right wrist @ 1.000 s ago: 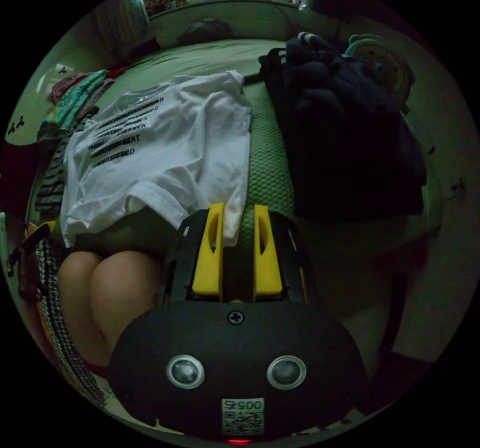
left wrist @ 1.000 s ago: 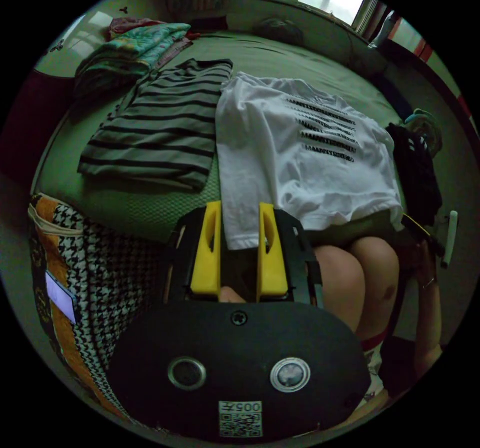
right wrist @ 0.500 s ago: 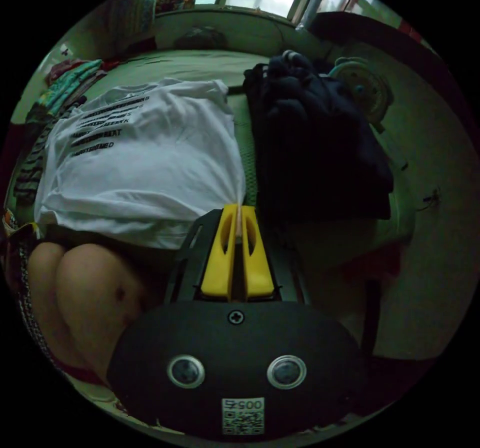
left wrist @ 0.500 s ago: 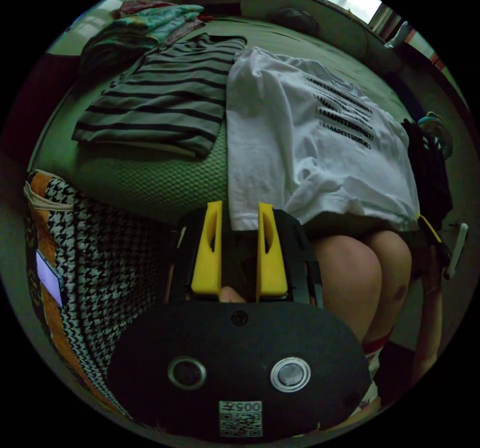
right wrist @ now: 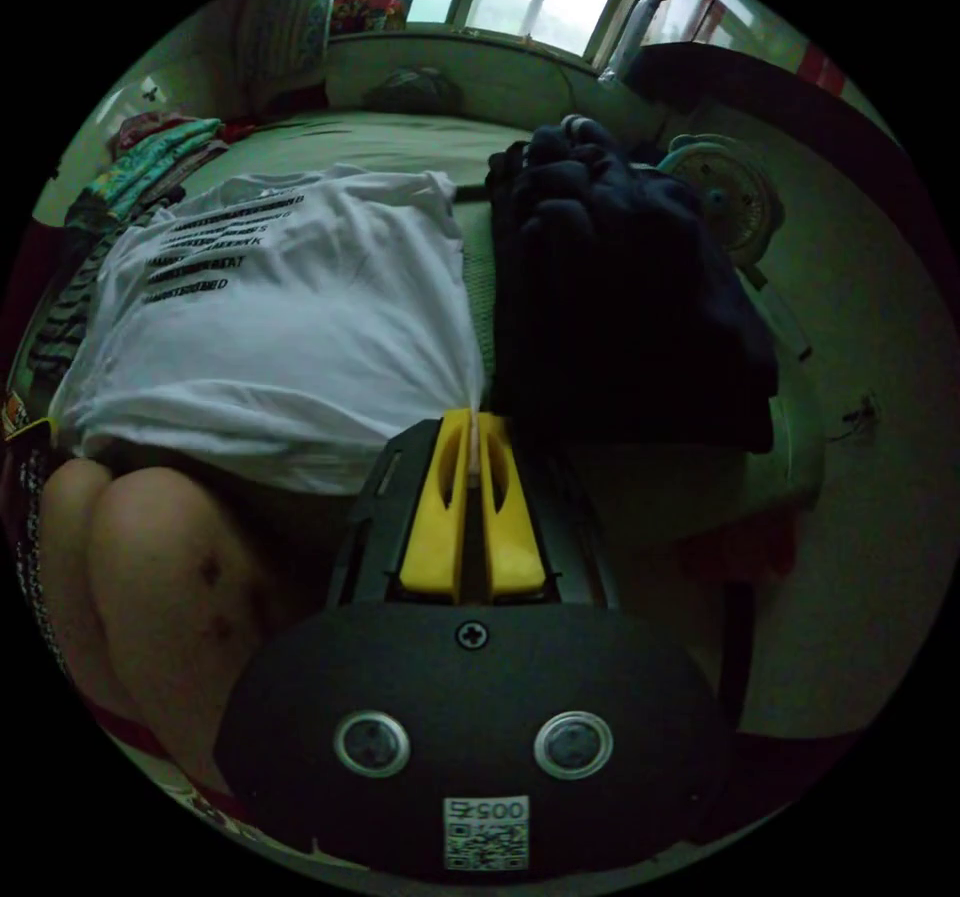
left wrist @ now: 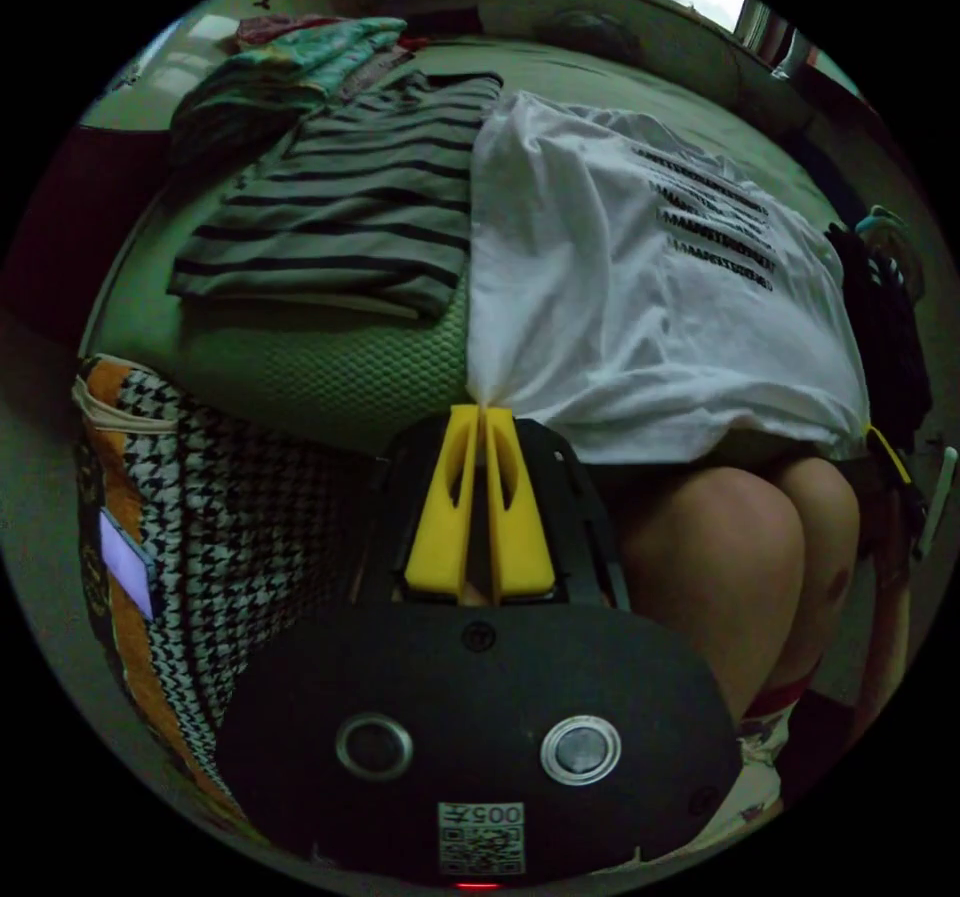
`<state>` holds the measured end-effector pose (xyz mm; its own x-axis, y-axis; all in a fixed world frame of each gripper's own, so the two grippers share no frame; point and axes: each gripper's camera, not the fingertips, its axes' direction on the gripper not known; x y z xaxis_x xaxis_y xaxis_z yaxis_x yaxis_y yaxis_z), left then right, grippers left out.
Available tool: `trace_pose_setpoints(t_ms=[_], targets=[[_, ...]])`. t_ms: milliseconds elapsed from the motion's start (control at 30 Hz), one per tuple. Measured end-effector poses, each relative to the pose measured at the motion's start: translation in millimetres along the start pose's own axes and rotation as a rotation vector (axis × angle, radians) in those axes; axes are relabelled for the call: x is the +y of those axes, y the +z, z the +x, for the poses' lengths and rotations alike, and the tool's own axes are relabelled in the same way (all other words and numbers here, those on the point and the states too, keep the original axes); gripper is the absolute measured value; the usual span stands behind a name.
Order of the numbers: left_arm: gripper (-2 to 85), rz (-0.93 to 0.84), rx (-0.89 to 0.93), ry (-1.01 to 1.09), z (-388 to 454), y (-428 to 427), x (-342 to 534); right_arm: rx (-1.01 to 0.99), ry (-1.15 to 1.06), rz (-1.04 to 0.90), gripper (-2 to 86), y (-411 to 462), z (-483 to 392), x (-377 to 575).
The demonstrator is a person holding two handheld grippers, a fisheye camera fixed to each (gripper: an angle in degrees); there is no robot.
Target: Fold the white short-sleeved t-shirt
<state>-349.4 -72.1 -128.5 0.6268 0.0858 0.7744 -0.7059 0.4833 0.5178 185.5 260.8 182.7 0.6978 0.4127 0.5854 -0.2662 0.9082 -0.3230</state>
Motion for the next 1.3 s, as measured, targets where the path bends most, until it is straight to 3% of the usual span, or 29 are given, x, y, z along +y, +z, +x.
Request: trace_pose_setpoints(t_ms=[500, 800, 1067, 1300], targets=[[0.3, 0.055, 0.079, -0.001, -35.7, -69.4, 64.2, -0.166, 0.105, 0.044, 2.5, -56.1, 60.1, 51.9], [0.5, 0.027, 0.073, 0.001, -52.4, -107.1, 105.0, -0.263, 0.126, -0.07, 6.4, -66.1, 77.0, 70.4], [0.5, 0.041, 0.09, -0.015, -70.6, -155.5, 138.5, -0.196, 0.108, 0.002, -0.9, -104.7, 88.1, 93.1], [0.4, 0.175, 0.134, -0.008, -96.3, -233.6, 173.8, -0.237, 0.127, 0.077, -1.5, -152.0, 119.0, 112.5]])
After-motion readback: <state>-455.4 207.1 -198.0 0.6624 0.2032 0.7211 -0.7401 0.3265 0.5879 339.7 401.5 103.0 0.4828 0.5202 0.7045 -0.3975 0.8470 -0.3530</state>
